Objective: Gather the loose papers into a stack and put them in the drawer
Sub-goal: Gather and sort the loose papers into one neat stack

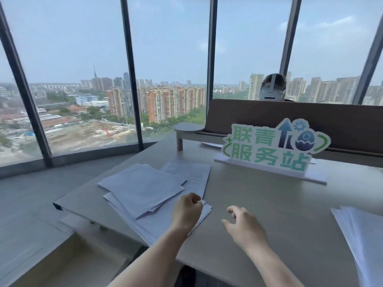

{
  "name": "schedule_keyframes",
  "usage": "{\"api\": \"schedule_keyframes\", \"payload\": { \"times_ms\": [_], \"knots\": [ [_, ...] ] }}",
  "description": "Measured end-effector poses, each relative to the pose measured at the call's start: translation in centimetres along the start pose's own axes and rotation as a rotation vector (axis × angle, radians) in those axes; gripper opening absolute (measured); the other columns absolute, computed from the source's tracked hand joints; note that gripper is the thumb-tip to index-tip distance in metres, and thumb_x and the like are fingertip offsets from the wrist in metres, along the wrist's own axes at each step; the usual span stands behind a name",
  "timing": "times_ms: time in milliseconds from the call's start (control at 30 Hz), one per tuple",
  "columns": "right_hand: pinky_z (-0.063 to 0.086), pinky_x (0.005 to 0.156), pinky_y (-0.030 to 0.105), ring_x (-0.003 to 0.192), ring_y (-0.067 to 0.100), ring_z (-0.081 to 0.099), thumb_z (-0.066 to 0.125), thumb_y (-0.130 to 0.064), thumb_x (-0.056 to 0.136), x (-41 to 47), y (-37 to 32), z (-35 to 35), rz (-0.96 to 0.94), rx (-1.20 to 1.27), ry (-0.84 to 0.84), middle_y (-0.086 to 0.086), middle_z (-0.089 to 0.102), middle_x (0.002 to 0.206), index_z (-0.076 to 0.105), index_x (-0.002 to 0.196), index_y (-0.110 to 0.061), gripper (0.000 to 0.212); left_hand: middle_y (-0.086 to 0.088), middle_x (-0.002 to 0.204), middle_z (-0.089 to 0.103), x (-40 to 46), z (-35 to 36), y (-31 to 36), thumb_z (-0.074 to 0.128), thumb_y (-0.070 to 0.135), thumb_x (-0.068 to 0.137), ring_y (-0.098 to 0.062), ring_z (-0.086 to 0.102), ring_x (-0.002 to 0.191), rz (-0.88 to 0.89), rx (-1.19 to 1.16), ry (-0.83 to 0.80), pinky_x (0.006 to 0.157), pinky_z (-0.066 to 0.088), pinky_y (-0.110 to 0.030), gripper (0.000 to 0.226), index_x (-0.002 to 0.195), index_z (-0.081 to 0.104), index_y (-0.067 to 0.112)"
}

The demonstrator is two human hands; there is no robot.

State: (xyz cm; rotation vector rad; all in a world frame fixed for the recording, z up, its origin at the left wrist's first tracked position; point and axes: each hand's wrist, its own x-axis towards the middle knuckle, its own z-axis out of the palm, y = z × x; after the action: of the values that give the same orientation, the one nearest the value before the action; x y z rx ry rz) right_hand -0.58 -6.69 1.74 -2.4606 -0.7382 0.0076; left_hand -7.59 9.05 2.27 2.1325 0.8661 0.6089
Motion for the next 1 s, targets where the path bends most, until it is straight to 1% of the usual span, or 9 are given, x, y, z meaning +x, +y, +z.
{"api": "schedule_keyframes", "payload": {
  "times_ms": [100,133,267,400,500,567,667,833,1000],
  "knots": [
    [0.048,0.089,0.032,0.118,0.019,0.056,0.058,-0.045,0.090,0.8,-2.9,1.8,-0.048,0.009,-0.046,-0.005,0.057,0.130,0.054,0.131,-0.031,0.043,0.000,0.111,0.071,0.9,-2.8,-2.6,0.055,0.021,0.082,-0.019,0.063,0.106,-0.005,0.037,0.044,0.083,0.046,-0.024,0.031,0.107,0.072,0.019],
    [0.048,0.088,0.032,0.118,0.019,0.056,0.057,-0.045,0.090,1.0,-3.8,2.3,-0.062,0.012,-0.060,-0.004,0.056,0.131,0.053,0.132,-0.031,0.044,-0.001,0.112,0.070,1.1,-3.6,-3.4,0.055,0.021,0.082,-0.020,0.061,0.107,-0.008,0.053,0.060,0.083,0.045,-0.025,0.032,0.108,0.072,0.019],
    [0.047,0.088,0.033,0.120,0.020,0.053,0.057,-0.047,0.089,2.5,-7.3,4.3,-0.100,0.009,-0.116,-0.003,0.052,0.135,0.049,0.137,-0.028,0.052,-0.002,0.122,0.063,2.2,-6.4,-6.7,0.056,0.030,0.084,-0.025,0.052,0.117,-0.055,0.144,0.105,0.094,0.045,-0.036,0.031,0.112,0.068,0.026],
    [0.046,0.094,0.037,0.129,0.023,0.046,0.058,-0.055,0.088,4.6,-10.3,5.9,-0.117,0.028,-0.162,0.000,0.046,0.144,0.041,0.144,-0.026,0.065,-0.001,0.137,0.051,3.4,-8.4,-9.2,0.058,0.042,0.084,-0.026,0.039,0.130,-0.113,0.244,0.141,0.103,0.038,-0.036,0.042,0.124,0.060,0.029],
    [0.043,0.101,0.040,0.135,0.026,0.040,0.058,-0.060,0.086,6.6,-12.1,7.0,-0.110,0.028,-0.204,0.004,0.041,0.148,0.033,0.149,-0.024,0.077,-0.008,0.146,0.042,4.3,-9.4,-11.1,0.059,0.044,0.083,-0.028,0.029,0.138,-0.142,0.257,0.161,0.113,0.027,-0.036,0.053,0.133,0.054,0.028],
    [0.042,0.102,0.042,0.136,0.027,0.038,0.059,-0.062,0.084,8.2,-13.1,7.9,-0.096,0.016,-0.235,0.005,0.038,0.149,0.030,0.151,-0.022,0.082,-0.011,0.148,0.039,5.1,-9.8,-12.3,0.059,0.047,0.082,-0.030,0.025,0.141,-0.160,0.275,0.158,0.116,0.023,-0.038,0.057,0.135,0.051,0.027],
    [0.041,0.102,0.043,0.138,0.028,0.034,0.061,-0.063,0.082,10.5,-14.3,9.3,-0.077,-0.014,-0.275,0.007,0.035,0.151,0.028,0.151,-0.020,0.088,-0.013,0.147,0.039,6.1,-10.3,-14.0,0.058,0.053,0.081,-0.030,0.026,0.142,-0.158,0.304,0.140,0.117,0.022,-0.039,0.062,0.136,0.050,0.026],
    [0.034,0.109,0.046,0.142,0.030,0.027,0.064,-0.068,0.077,14.4,-16.2,11.2,-0.063,-0.092,-0.327,0.009,0.031,0.154,0.023,0.154,-0.017,0.101,-0.007,0.150,0.038,6.5,-10.1,-15.4,0.048,0.061,0.084,-0.026,0.023,0.143,-0.107,0.366,0.123,0.118,0.018,-0.037,0.065,0.140,0.044,0.028],
    [0.033,0.111,0.049,0.142,0.035,0.029,0.066,-0.077,0.065,17.5,-17.4,12.4,-0.033,-0.199,-0.381,0.012,0.032,0.154,0.018,0.154,-0.023,0.115,-0.002,0.153,0.034,6.3,-9.9,-15.5,0.044,0.063,0.085,-0.026,0.018,0.146,-0.098,0.365,0.142,0.120,0.016,-0.036,0.067,0.143,0.039,0.030]
  ]
}}
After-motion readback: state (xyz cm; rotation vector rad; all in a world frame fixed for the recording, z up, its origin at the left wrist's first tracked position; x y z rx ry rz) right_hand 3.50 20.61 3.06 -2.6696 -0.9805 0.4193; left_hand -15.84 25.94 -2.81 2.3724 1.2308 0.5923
